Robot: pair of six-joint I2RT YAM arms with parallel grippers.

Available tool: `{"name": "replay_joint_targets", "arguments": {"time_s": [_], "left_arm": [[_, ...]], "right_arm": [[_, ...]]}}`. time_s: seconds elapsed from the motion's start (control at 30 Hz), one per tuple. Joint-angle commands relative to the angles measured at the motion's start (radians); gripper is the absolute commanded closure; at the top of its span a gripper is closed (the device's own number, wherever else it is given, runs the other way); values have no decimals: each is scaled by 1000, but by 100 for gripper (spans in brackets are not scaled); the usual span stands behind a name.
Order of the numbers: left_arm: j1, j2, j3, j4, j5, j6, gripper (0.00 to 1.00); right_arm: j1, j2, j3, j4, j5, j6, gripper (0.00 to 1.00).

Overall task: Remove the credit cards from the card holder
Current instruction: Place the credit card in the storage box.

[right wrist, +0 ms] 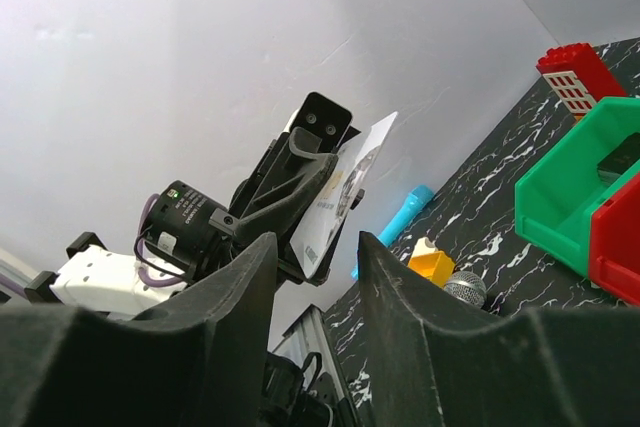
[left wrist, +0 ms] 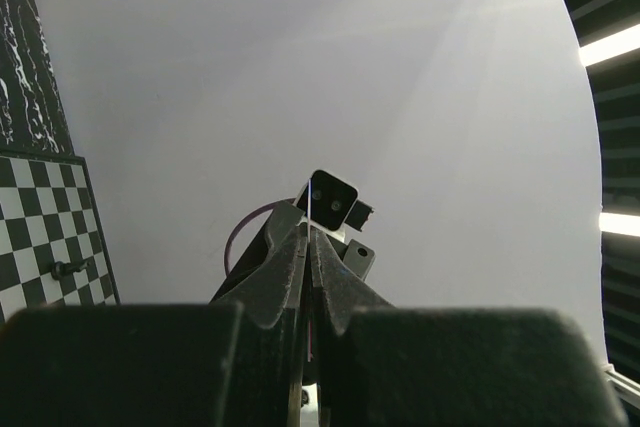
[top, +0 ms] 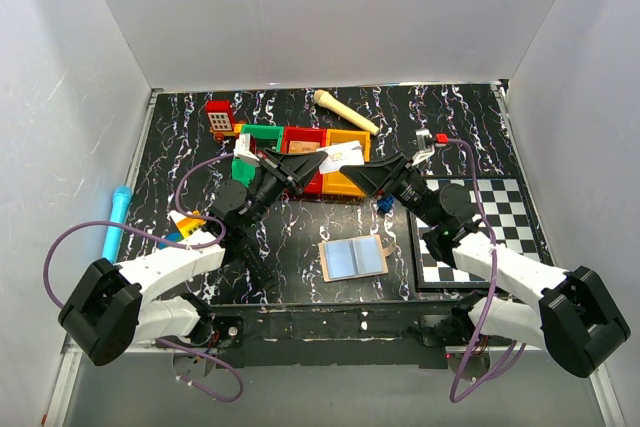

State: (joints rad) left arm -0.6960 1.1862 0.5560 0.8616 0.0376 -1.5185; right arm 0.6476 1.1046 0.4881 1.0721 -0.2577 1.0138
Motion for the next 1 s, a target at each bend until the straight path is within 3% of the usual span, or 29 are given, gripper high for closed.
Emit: {"name": "replay_joint_targets", "arguments": {"time_s": [0.0, 0.33, 0.5, 0.63, 0.97], "left_arm": [[-7, -7, -7, 24, 5, 14, 100], [-8, 0, -5, 27, 8, 20, 100], [-8, -2, -7, 28, 8, 23, 100], [-8, 0, -2, 20, 15, 27, 100], [-10, -2, 16, -9, 35, 64, 100]], "right_arm": [[-6, 6, 14, 74, -3, 12, 56], [-9, 14, 9, 83, -8, 16, 67], [-11, 17, 7, 89, -5, 22, 55], [-12, 15, 10, 80, -5, 19, 52], [-20, 21, 20, 63, -32, 23, 64]]}}
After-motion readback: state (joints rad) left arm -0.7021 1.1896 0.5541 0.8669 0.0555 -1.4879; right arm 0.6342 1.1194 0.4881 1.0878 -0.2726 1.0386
